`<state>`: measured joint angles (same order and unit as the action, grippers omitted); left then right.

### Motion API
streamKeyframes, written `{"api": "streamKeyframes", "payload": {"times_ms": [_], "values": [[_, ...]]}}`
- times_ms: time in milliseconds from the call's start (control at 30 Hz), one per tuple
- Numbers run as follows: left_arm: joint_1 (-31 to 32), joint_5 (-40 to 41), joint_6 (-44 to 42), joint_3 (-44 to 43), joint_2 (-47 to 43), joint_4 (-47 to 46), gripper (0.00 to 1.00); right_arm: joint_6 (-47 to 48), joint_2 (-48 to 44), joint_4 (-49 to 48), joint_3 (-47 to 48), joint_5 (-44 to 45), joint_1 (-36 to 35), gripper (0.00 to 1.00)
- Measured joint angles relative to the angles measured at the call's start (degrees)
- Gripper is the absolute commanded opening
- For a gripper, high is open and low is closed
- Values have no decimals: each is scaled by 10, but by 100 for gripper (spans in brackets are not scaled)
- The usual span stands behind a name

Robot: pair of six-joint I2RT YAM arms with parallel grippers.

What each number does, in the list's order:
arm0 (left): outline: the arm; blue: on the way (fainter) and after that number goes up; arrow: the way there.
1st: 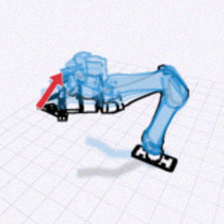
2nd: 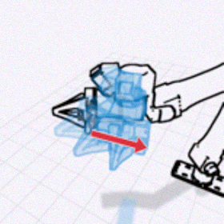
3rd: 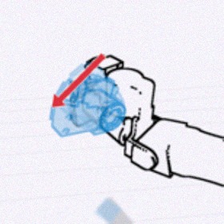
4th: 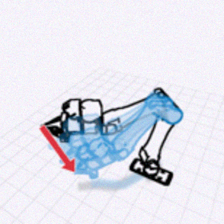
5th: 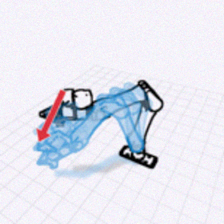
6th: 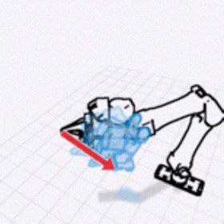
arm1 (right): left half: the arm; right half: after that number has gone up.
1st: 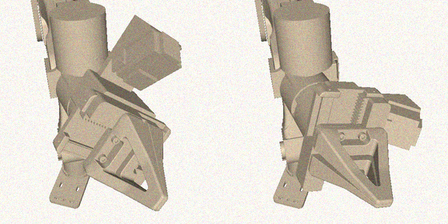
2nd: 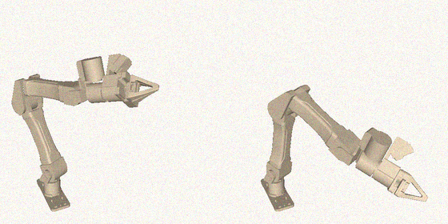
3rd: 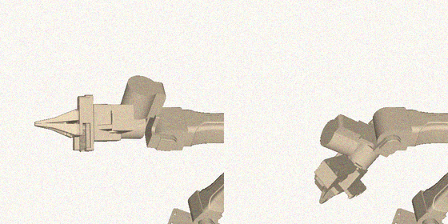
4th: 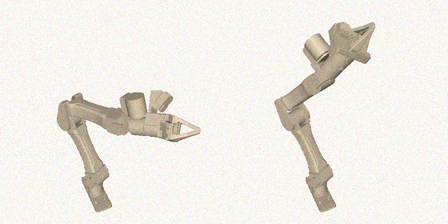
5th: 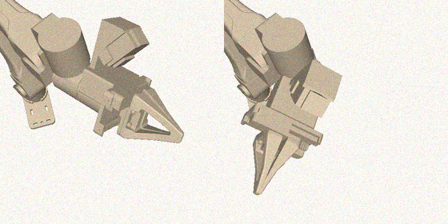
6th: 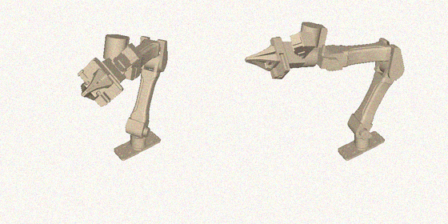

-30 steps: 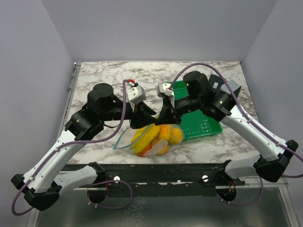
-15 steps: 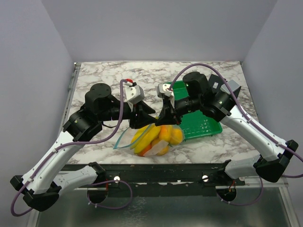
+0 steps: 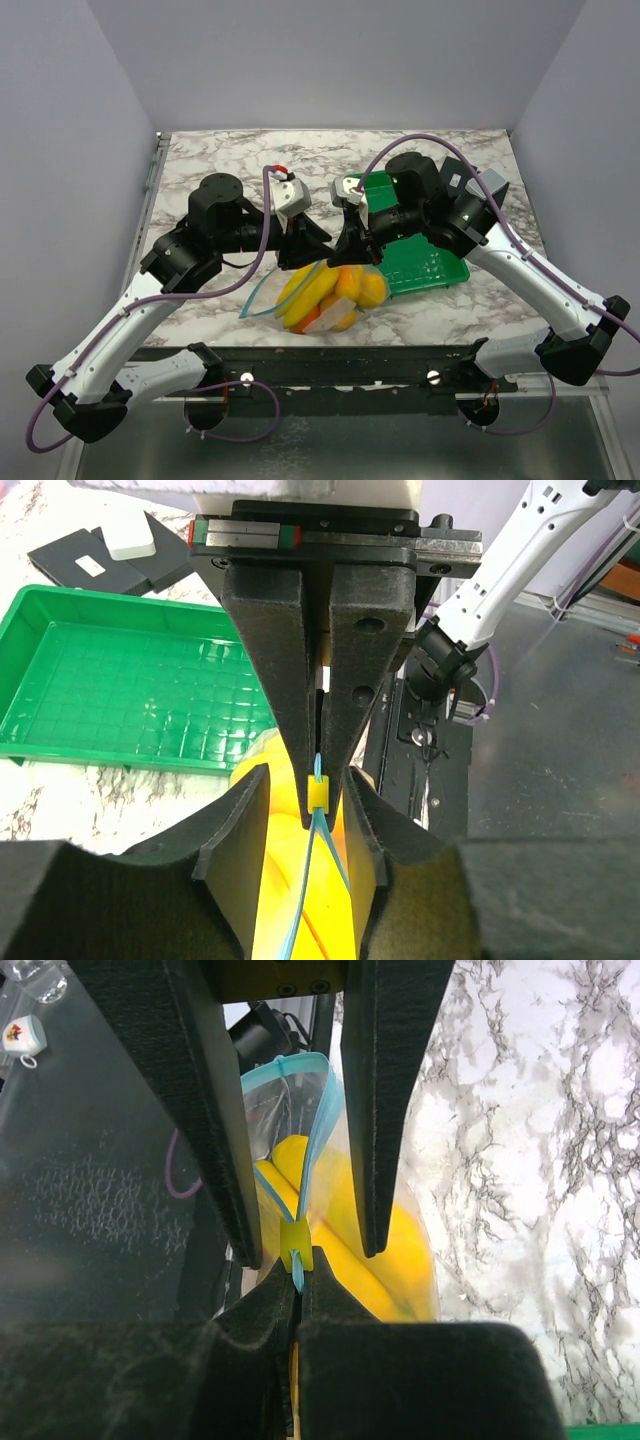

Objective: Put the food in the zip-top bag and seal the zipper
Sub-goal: Zip the zipper food storage bag at the center of the board.

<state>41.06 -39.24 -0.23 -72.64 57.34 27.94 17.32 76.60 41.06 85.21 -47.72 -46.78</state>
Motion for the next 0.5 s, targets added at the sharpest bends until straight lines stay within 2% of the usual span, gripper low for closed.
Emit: {"api": "streamKeyframes", "payload": {"times_ms": [367,400,500], "values": [[0,-5,0,4,5,0,23,-9,0,0,0,0,0,1],[0,-5,0,4,5,0,21,-9,0,0,0,0,0,1],[0,-9,0,4,5,0,4,-10,0,0,0,1,0,1]]}}
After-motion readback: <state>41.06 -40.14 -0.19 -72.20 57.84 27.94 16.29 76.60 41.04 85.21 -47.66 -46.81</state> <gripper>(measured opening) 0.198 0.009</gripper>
